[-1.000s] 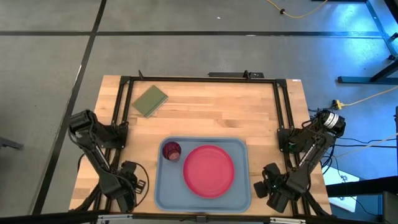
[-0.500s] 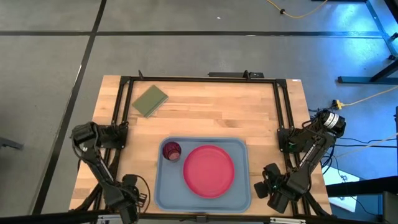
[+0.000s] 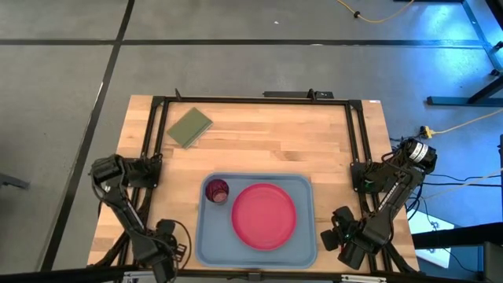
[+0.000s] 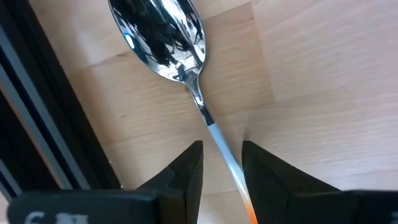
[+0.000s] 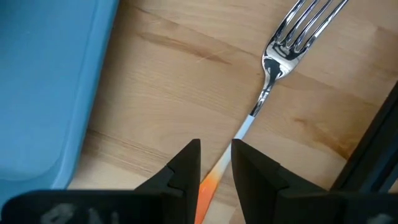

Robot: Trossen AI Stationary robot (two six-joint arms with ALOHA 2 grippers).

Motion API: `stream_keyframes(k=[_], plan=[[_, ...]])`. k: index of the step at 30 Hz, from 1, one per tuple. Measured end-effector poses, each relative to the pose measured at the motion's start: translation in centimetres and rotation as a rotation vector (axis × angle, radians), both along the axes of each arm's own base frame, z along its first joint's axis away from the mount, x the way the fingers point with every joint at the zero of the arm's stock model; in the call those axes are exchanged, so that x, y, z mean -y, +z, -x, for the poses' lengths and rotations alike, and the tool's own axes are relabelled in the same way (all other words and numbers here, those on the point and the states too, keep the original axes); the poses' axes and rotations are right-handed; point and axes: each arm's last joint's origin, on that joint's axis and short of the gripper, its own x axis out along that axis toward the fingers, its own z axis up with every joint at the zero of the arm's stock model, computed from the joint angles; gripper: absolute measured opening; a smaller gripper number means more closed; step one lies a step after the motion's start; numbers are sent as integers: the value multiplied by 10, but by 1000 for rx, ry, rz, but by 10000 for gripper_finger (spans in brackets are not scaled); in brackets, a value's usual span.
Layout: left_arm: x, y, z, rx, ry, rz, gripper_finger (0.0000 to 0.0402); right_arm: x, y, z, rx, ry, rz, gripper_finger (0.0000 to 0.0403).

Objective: Pick and place plate/cup/fork/spoon on tray
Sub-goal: Put the orange spoon on the blue serving tray to the left of the red plate

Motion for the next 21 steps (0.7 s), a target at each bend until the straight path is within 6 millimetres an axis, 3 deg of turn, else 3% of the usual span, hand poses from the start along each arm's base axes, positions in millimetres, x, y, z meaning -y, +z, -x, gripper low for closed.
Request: stream_keyframes(k=[21], plan=[[-24,-5,-16,-31,-135,-77,8,0,0,0,1,0,-2,94]])
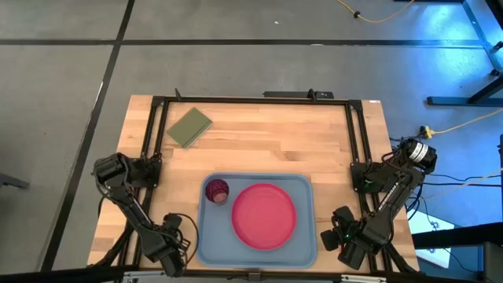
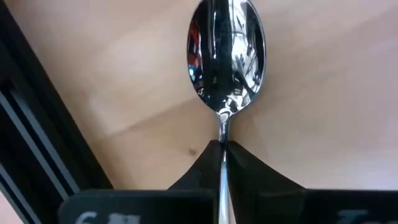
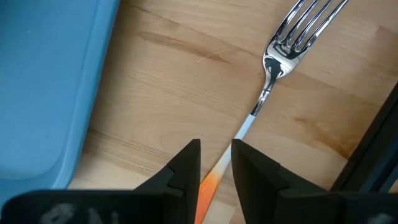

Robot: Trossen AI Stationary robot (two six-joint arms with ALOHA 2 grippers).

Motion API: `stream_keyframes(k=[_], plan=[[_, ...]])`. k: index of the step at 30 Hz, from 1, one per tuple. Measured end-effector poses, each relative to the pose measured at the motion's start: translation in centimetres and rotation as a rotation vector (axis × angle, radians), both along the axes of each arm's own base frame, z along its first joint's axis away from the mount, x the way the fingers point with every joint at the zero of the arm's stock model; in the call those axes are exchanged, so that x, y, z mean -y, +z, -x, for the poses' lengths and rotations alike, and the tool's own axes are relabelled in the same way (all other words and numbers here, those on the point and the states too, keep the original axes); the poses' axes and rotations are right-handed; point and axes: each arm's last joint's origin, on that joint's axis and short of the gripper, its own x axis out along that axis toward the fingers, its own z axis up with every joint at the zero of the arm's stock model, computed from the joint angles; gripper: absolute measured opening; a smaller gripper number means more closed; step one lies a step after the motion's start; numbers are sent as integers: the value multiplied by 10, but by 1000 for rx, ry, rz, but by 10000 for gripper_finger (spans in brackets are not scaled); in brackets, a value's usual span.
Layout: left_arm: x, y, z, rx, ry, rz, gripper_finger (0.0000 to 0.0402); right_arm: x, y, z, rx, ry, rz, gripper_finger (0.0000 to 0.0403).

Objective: Pick and place plate/cup/fork/spoon on tray
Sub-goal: Put the orange spoon on the blue serving tray to the left of the red plate

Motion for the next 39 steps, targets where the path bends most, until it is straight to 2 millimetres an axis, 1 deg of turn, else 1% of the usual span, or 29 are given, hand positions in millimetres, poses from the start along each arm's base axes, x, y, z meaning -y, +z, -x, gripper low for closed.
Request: stream_keyframes(k=[7,11,17,19,23,25,29,35,39], plan=[[-3,0,0,-26,-14,-13,5,0,0,0,-1,22,2,94],[-5,5,1,-27,-20,-23,4,0,0,0,-1,22,2,94],[-3,34,0,-30,-11,-26,3,0,0,0,9,24,9,94],[-1,42,-4,-9,7,-22,3,0,0,0,14,26,13,94],[0,53,-16,83,63,-33,3,0,0,0,15,27,14,94],[-1,56,-25,136,88,-34,3,1,0,0,13,30,16,94],[-7,63,-46,250,131,-37,3,1,0,0,14,98,27,94],[-18,63,-83,417,159,17,3,1,0,0,7,207,36,94],[-27,58,-103,458,170,41,3,1,0,0,4,277,38,94]])
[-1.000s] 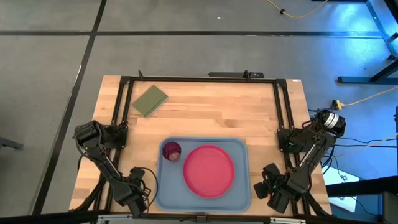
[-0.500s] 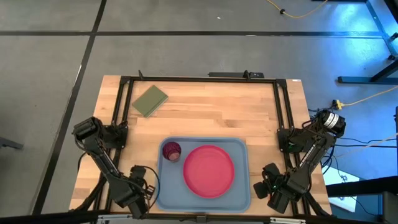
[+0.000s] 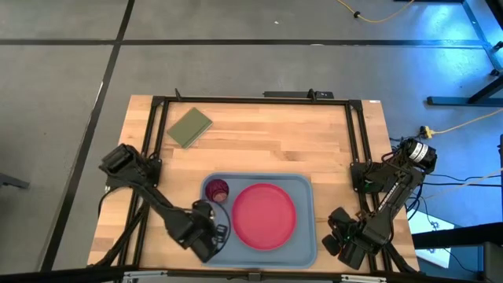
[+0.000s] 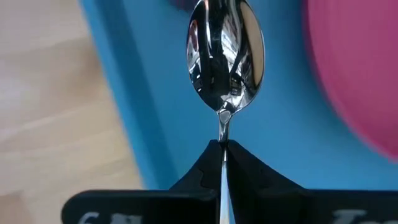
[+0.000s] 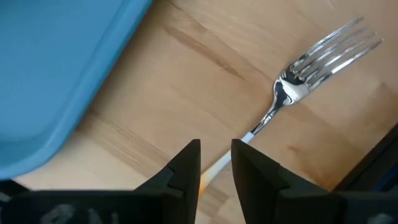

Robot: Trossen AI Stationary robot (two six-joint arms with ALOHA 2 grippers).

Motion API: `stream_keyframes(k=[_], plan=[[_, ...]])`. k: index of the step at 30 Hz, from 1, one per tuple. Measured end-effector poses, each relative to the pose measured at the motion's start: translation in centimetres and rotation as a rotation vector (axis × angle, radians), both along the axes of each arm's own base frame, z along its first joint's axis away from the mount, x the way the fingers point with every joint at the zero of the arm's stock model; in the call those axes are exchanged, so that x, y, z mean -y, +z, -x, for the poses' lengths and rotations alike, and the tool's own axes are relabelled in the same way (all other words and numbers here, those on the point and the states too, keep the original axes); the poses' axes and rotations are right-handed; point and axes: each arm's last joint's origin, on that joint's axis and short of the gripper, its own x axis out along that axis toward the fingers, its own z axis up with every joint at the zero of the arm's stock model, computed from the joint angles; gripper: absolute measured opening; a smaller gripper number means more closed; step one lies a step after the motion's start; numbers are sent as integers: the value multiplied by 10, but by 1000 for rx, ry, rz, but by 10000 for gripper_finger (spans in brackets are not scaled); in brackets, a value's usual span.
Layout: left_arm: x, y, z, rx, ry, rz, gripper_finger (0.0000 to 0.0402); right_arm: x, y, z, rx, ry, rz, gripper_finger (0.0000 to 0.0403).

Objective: Pick and place plate/cup/fork/spoon on tray
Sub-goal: Put the orange spoon on the blue serving tray to the left of the red plate

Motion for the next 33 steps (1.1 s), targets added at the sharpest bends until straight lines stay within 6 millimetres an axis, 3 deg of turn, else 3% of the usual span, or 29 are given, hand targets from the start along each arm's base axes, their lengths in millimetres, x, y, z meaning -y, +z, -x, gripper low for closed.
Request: stream_keyframes(k=[10,14,22,33], plan=[[-12,-4,-26,61,19,69,4,0,0,0,-1,112,10,94],[-9,-5,-27,69,18,87,7,0,0,0,-2,136,11,94],[0,-32,-29,-10,26,97,7,-1,0,0,-8,165,10,94],[-5,-33,-33,-4,-38,53,8,-3,0,-1,3,166,-12,94]])
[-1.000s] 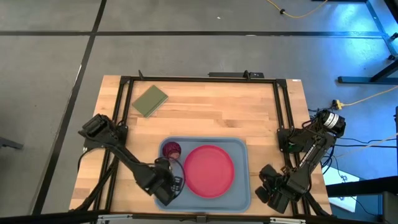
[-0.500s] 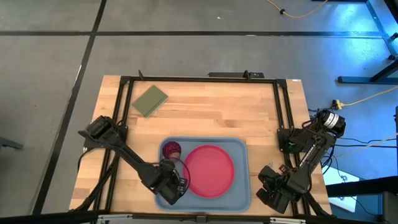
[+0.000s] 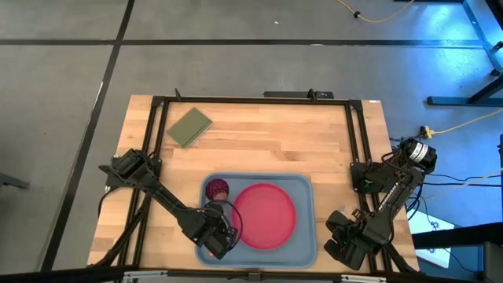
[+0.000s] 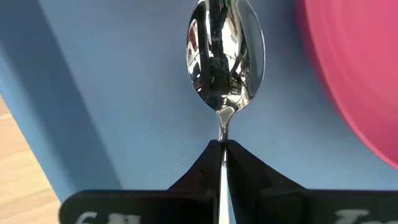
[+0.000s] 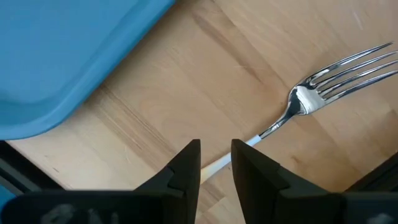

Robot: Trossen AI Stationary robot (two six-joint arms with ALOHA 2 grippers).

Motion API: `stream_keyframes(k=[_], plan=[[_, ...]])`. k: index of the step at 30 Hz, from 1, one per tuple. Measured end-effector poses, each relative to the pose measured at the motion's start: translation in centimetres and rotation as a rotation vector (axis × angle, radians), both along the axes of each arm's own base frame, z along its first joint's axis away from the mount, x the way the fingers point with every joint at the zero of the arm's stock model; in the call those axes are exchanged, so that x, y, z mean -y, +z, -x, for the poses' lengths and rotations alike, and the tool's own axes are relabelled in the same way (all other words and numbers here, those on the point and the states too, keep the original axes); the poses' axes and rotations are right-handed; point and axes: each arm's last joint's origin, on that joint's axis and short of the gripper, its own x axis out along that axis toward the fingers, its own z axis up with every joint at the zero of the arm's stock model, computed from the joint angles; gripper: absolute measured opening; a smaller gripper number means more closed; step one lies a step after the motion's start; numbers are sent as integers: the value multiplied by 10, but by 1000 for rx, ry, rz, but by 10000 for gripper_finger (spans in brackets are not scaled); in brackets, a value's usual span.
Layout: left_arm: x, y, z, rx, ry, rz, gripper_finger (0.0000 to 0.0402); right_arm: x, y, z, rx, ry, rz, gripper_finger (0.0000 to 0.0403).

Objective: Pick and place plate/cup/fork/spoon on tray
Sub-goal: Put the orange spoon on the blue serving tray to the left of the red plate, then put the orange fork on the blue serving tray to the right of the red plate

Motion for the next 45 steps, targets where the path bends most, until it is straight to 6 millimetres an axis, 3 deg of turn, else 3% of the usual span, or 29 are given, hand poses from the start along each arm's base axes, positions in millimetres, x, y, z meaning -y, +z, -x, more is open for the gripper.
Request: stream_keyframes(k=[6,21,29,33,41,45], plan=[[0,0,0,3,2,3,12,0,0,0,1,3,-2,94],[0,1,0,-9,12,25,65,0,0,0,1,20,0,94],[0,30,9,26,-148,54,66,-3,0,0,-13,16,-35,94],[0,44,22,22,-287,-20,66,-2,0,2,-57,-82,-47,94],[-1,46,52,-134,-453,-224,66,-5,-2,16,-45,-469,-20,94],[-5,48,68,-258,-526,-338,67,-8,-10,12,-54,-510,-12,94]])
